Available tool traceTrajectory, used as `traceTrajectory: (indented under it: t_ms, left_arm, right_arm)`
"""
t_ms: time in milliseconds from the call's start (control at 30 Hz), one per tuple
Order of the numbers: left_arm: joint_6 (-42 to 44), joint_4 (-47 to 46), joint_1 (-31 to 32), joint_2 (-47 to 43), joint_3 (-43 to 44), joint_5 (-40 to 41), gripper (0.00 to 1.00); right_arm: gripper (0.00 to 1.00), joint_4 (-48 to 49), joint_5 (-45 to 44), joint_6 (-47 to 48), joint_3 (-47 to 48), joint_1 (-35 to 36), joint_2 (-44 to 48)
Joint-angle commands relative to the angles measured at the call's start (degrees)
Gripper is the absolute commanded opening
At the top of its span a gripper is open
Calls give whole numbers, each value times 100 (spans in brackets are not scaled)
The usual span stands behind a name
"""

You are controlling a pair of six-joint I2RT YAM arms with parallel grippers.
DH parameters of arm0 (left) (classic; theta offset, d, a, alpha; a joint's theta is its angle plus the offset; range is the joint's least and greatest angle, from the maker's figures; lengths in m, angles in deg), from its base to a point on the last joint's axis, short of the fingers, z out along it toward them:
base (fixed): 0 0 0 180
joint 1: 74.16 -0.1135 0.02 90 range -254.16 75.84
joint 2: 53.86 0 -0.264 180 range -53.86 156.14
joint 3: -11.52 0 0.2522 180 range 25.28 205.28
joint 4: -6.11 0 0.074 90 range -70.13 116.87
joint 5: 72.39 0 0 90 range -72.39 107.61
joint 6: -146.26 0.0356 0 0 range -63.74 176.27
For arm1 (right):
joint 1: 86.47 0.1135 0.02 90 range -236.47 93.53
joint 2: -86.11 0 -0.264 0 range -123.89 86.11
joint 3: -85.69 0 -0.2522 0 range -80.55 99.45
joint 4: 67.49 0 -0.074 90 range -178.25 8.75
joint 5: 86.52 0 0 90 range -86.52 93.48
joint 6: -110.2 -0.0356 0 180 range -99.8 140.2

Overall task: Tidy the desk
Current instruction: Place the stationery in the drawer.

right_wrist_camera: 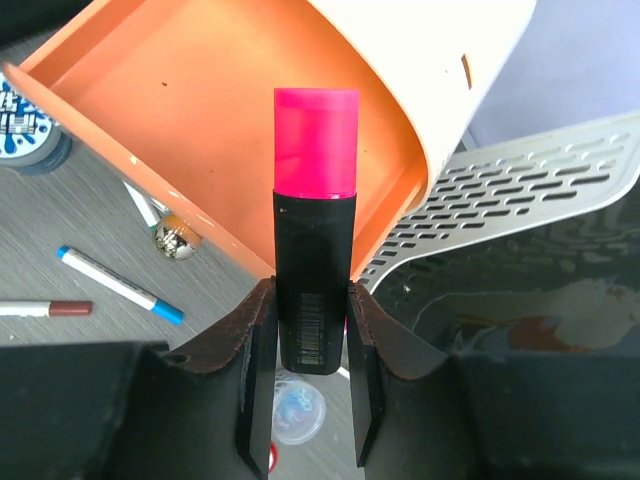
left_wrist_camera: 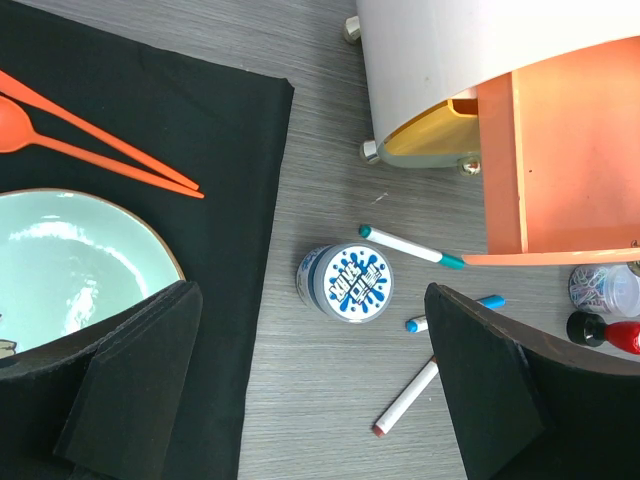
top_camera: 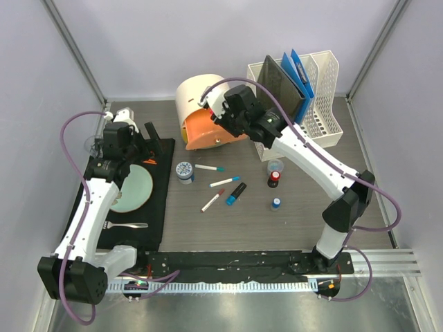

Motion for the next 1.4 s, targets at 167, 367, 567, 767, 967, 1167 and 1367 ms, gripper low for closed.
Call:
traceTrajectory:
  t_ms: [167,367,567,767,967,1167,1367]
  left_arm:
    - [106,-172,2,-41,77,60,100]
    - [106,-233,2,47,59,60,100]
    - [71,-277,2,222,50,60,100]
    - [80,-277,2,275,103,60,100]
    - [80,-260,2,293,147,69,100]
    - [80,-242,2,240,147,69,100]
    - [71,-251,2,258,94,60,100]
  right_arm:
    - [1,296,1163,1650,255,-360,-5]
    - [1,-56,2112,1520,1177,-781,-471]
    - [3,-434,2631,1108,1810,-809,-822]
    - [6,-487,3185,264,1925,-835,-849]
    - [1,-434,3027,-1116,2110,-844,-1077]
    - [1,-653,3193,-1284,2118,-844,-1236]
    - [3,-785,3194,-1100,2118,-844,-1341]
